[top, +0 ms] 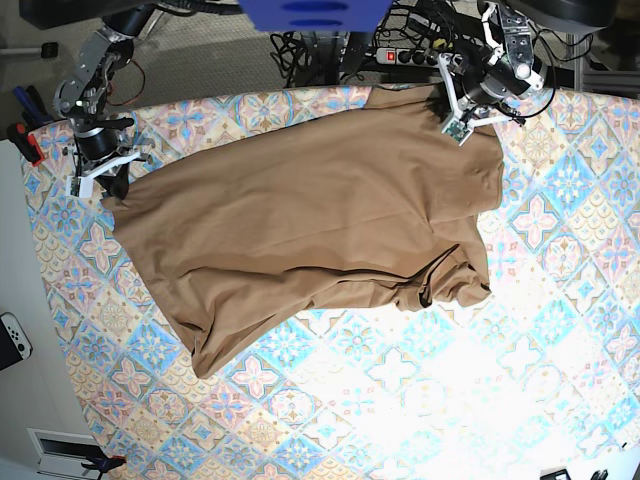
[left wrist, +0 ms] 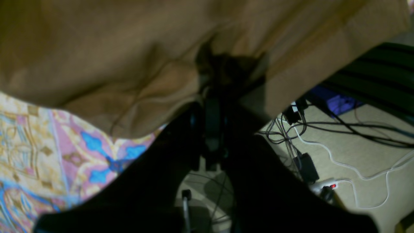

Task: Layout the t-shirt on the table in an organized manner, then fold the t-shirt properly
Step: 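Grasp the shirt edge with the right gripper and drag it outward, then lift the shirt with both grippers and swing it over the table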

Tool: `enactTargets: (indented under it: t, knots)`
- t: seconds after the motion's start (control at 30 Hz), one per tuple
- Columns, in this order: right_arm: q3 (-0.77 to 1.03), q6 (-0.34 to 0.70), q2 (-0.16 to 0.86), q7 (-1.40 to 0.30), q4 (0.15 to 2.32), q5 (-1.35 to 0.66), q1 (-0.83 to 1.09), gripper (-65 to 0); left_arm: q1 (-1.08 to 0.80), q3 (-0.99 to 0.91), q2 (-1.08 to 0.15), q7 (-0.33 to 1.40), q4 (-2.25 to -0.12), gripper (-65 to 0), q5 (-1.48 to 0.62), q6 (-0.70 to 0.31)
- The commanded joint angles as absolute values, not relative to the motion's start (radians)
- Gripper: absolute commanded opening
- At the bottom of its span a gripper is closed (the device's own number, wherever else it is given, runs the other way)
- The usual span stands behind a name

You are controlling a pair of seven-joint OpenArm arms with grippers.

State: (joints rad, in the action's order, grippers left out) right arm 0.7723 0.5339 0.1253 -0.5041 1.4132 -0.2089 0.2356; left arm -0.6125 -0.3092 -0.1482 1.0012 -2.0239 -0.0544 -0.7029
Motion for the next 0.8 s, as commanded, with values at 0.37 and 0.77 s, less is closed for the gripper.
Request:
enactTargets:
  t: [0.37, 0.77]
  knots:
    - [0.779, 0.533, 0.143, -0.475, 1.434, -0.228, 0.232, -65.0, -0.615, -0.234, -0.199, 1.165, -2.009, -65.0, -0.033, -0.698]
    - [0.782, 0.533, 0.143, -0.47, 1.488, -0.229, 0.245, -65.0, -0.53, -0.239, -0.197, 1.216, -2.095, -65.0, -0.038, -0.698]
